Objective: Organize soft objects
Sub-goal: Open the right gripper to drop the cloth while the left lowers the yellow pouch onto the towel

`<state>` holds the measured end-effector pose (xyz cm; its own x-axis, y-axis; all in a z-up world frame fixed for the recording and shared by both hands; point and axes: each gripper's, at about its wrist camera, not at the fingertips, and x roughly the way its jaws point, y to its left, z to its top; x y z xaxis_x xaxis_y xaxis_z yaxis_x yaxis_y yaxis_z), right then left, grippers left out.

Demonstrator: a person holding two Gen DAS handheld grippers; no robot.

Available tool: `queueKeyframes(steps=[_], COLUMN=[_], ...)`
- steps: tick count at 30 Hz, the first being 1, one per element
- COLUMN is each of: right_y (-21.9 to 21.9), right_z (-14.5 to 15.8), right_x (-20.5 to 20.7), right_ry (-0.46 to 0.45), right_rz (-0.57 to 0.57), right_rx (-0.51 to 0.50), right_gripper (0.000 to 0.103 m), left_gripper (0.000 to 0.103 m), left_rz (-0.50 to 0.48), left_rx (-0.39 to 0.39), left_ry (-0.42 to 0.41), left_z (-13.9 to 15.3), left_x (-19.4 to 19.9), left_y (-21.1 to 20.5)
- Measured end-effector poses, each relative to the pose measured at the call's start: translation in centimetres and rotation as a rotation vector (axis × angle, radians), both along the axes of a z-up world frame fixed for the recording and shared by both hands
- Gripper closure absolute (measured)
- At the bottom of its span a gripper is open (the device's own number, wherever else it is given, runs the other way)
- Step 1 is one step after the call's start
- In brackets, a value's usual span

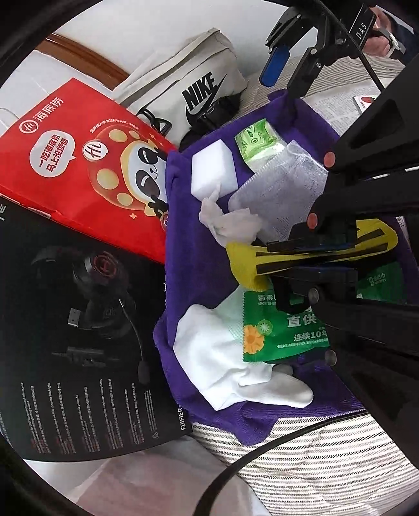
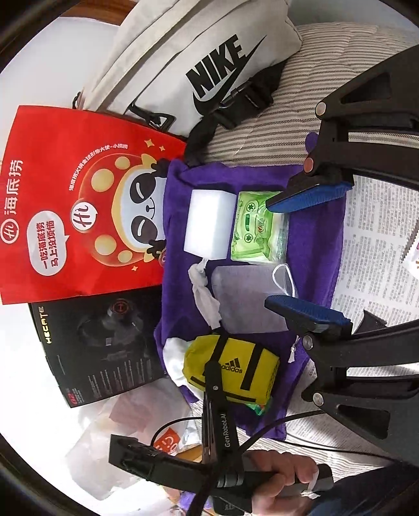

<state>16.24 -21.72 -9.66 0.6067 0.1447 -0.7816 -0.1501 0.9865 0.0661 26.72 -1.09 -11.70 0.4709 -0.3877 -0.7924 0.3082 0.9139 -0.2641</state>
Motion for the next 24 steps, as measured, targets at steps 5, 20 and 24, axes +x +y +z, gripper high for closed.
queueKeyframes(steps=[5, 20, 24], right_y=[0.1, -0.3, -0.3], right_z=[0.0, -0.2, 0.0], right_x=[-0.3, -0.7, -1.0], right_ry=[-0.005, -0.011, -0.023], right_rz=[0.003, -0.010, -0.008], right_rx=[-0.004, 0.017, 0.028], right_gripper=[0.050, 0.048, 0.045], left_gripper=[0.093, 0.035, 0.028], left_rz=[0.008, 0.007, 0.012], left_rx=[0.036, 0.237, 0.241], left_ry=[-0.002, 0.013, 0.006], left_z=[-0.2, -0.9, -0.3], left_x=[-0.2, -0.3, -0.4], left_y=[-0.2, -1.5, -1.3])
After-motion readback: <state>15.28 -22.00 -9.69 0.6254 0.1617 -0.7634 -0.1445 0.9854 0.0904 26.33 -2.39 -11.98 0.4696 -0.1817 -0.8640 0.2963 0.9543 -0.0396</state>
